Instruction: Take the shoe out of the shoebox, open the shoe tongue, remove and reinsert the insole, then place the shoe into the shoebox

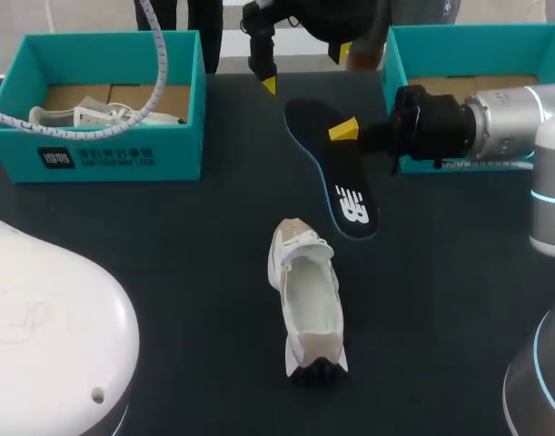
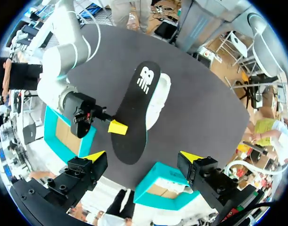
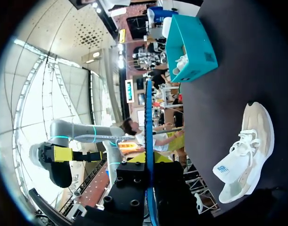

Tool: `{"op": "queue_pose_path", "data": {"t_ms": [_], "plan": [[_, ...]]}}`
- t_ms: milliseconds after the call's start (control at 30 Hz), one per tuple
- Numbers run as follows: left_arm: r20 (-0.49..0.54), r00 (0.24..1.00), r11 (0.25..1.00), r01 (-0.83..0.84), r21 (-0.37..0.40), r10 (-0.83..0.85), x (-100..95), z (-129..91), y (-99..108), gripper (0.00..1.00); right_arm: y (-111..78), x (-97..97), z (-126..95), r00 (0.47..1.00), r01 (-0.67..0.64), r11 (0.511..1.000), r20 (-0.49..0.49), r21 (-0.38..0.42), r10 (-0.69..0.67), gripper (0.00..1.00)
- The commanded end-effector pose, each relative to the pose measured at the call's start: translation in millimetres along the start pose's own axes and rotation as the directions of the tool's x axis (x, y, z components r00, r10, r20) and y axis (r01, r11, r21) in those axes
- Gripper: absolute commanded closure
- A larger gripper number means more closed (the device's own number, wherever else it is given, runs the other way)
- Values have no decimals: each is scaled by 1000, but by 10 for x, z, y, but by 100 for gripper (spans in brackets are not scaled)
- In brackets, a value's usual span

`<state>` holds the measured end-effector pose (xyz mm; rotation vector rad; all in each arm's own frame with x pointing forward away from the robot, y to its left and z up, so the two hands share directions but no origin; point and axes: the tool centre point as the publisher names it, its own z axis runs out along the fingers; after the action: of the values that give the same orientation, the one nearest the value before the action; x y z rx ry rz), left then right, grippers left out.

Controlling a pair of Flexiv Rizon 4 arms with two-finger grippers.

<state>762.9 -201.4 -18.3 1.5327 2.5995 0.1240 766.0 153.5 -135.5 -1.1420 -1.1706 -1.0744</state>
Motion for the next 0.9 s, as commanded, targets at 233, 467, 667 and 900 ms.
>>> {"op": "queue_pose_path", "data": {"t_ms": [233,467,667,900], "plan": [[-103,986,991,-133,-6,132,-229,114,13,0,97,24,21,1000,10,1000,-16,-8,-11,100],[-99,988,993,-116,6,116,-276,142,10,0,110,44,30,1000,15,1000,-21,-4,-15,100],[-98,987,992,-128,7,128,-310,138,21,0,108,59,23,1000,17,1000,-20,-5,-17,100],[-58,993,995,-100,6,100,-316,103,43,0,109,70,7,1000,17,1000,-19,-14,-17,100]]}}
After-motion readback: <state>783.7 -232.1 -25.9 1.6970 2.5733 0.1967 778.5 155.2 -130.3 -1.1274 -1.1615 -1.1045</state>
